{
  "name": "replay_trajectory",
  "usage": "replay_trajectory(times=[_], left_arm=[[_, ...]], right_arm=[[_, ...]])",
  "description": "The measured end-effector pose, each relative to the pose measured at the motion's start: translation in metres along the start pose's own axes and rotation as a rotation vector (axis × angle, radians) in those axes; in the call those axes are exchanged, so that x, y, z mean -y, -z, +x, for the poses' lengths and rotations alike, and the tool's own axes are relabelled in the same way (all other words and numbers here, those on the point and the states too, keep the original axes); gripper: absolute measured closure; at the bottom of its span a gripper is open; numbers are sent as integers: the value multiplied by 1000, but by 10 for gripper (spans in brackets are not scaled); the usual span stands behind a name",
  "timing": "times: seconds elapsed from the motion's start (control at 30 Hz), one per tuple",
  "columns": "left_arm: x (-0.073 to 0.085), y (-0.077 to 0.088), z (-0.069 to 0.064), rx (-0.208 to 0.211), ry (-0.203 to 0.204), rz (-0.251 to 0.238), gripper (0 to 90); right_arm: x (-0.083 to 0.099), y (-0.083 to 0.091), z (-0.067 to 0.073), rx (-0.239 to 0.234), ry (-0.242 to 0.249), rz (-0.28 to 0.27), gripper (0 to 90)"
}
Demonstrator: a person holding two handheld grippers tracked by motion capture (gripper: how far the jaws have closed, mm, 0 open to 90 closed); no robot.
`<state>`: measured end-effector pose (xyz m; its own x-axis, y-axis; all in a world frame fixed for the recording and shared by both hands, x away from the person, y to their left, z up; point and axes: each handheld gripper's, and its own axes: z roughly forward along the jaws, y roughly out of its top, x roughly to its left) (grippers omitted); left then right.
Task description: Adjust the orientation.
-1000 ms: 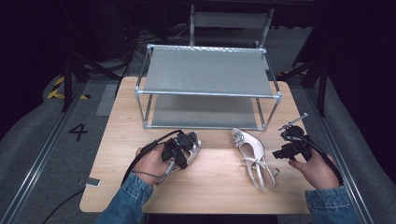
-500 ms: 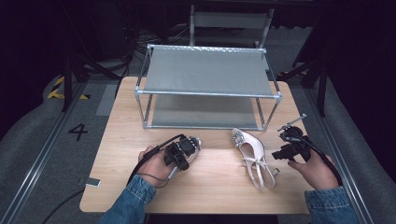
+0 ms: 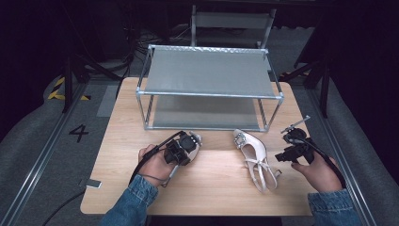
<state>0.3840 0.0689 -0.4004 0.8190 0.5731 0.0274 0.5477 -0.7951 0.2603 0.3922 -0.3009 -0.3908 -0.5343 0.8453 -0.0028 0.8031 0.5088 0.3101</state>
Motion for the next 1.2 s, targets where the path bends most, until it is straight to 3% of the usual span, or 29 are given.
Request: replay_trajectory(times=[0.1,0.3,0.67,1.2], left_arm=[[-4,3,0,1,-2,-21,856],[-19,10,-1,-98,-15,-64,855],[-35,7,21,-124,19,-77,853],[-56,-3,47,-217,64,-124,851]], right_arm=[[2,1,-1,-1,-6,1,495],[10,5,-5,4,-33,-7,494],[19,4,-10,-2,-59,-2,494],[20,-3,-6,-2,-47,18,492]])
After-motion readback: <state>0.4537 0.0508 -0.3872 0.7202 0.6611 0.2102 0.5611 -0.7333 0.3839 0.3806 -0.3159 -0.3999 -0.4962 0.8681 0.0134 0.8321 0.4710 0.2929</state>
